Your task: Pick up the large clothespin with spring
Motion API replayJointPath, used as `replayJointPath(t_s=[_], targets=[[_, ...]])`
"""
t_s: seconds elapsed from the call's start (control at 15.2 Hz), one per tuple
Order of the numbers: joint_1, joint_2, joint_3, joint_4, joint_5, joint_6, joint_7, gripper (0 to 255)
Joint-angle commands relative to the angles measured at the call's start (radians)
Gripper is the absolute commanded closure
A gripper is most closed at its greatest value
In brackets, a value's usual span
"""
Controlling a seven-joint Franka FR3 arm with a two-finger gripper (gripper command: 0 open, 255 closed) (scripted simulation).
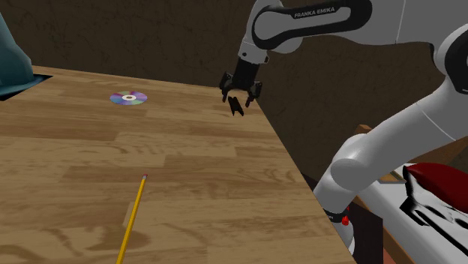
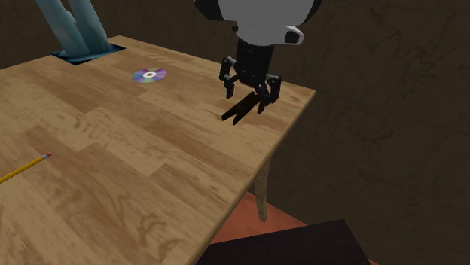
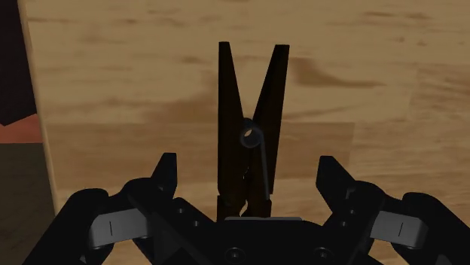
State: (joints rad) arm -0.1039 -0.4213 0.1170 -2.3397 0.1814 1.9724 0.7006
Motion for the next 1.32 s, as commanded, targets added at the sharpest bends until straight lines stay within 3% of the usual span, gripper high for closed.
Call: replayJointPath(t_s=[0.0, 0.07, 0.66, 1.25], targets=[[0.000, 0.002, 0.000, -0.008, 0.001, 0.011, -0.002, 0], [0.000, 0.003, 0.000, -0.007, 0.001, 0.011, -0.001, 255], [0.000, 0.002, 0.000, -0.008, 0.000, 0.011, -0.002, 255], [-0.003, -0.011, -0.006, 0.102, -0.008, -0.112, 0.013, 255]])
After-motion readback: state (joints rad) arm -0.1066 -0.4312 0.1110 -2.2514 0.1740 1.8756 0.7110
